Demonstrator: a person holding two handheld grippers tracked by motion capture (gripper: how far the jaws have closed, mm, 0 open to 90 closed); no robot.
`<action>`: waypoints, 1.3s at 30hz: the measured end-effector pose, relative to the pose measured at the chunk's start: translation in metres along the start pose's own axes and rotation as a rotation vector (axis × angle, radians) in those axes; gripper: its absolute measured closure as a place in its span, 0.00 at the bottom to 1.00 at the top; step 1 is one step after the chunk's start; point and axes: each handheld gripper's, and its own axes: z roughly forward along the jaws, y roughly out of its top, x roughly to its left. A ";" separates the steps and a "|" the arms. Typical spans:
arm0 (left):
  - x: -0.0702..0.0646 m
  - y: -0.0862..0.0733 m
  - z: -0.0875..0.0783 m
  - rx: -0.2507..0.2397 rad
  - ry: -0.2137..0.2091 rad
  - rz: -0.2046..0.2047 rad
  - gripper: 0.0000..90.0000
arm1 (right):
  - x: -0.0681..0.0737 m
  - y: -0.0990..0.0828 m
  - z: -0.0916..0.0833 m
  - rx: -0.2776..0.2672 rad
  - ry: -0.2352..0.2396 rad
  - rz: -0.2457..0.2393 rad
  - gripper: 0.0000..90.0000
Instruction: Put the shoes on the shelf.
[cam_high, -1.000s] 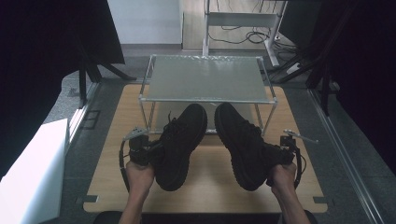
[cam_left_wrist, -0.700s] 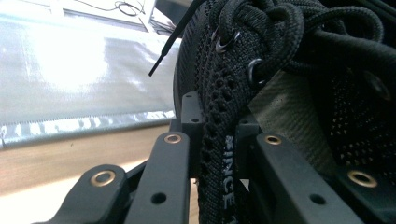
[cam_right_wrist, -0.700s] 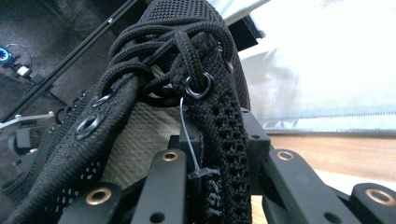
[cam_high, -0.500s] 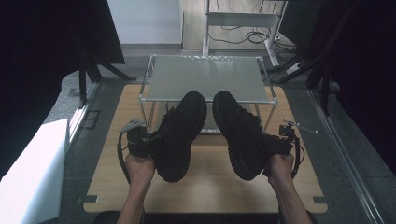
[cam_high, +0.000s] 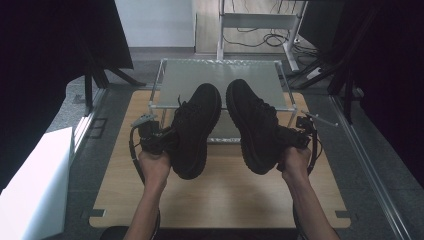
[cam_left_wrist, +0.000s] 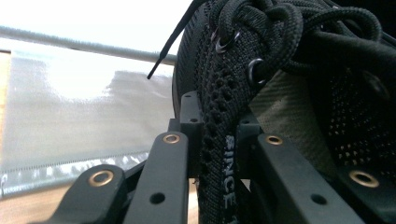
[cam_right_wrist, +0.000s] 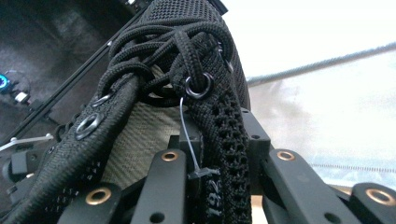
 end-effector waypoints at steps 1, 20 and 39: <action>-0.001 0.002 0.002 -0.002 0.004 0.002 0.88 | 0.000 0.002 0.002 -0.004 -0.004 0.007 0.85; -0.002 0.051 0.038 -0.049 0.071 -0.042 0.88 | 0.004 0.041 0.034 -0.061 -0.099 0.030 0.85; -0.003 0.091 0.081 -0.015 0.212 -0.047 0.88 | 0.003 0.075 0.079 -0.072 -0.233 0.038 0.85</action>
